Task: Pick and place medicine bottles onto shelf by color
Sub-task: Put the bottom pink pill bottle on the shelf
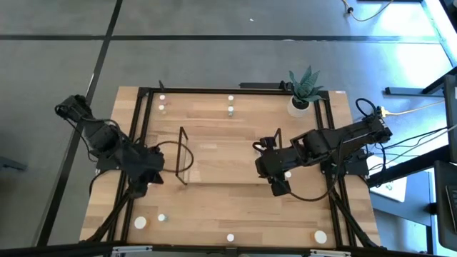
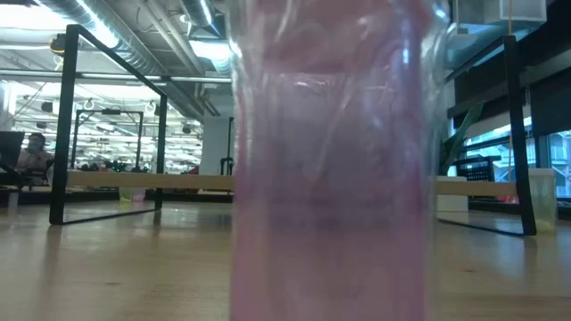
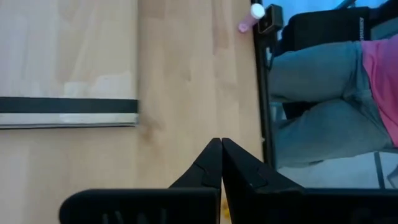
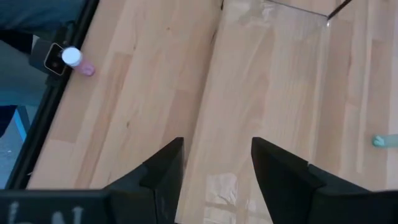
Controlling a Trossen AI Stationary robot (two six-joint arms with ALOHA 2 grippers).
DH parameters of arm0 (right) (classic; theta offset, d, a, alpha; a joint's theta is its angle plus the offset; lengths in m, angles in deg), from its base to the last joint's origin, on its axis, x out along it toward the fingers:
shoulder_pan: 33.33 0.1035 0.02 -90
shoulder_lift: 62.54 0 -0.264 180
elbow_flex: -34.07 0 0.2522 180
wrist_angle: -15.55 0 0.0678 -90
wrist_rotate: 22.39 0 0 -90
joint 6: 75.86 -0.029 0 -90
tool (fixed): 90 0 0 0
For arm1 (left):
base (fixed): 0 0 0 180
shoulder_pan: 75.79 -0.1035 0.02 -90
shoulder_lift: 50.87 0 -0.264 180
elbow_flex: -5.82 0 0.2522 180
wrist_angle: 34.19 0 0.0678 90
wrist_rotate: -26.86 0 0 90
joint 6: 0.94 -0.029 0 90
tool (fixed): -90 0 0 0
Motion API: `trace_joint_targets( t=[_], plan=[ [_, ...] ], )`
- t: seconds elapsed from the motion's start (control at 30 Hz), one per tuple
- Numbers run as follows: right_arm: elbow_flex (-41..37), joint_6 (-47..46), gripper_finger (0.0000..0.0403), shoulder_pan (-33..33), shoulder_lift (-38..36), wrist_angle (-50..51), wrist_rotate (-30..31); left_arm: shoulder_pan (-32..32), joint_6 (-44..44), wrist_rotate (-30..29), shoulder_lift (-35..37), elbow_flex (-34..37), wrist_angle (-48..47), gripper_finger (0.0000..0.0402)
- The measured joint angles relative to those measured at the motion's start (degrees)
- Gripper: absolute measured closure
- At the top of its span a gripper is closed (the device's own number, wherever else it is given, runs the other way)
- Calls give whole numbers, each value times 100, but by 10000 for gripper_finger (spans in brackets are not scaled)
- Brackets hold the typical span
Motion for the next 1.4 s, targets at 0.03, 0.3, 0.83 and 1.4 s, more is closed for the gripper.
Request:
trace_joint_targets(
  t=[0.03, 0.3, 0.83, 1.4],
  plan=[
    [0, -2, 214, 7, 0, -7, 2, 128, 69, -52, -35, 0, 53, 401],
    [0, 37, 214, 28, 0, -83, 9, 876, 908, -370, -425, 0, 173, 401],
    [-2, 16, 214, 28, 0, -314, -13, 1535, 1362, -385, -1217, 0, 757, 401],
    [-9, -817, 214, 254, 219, -1622, -719, 1664, 1311, -534, -1274, 2, 768, 401]
  ],
)
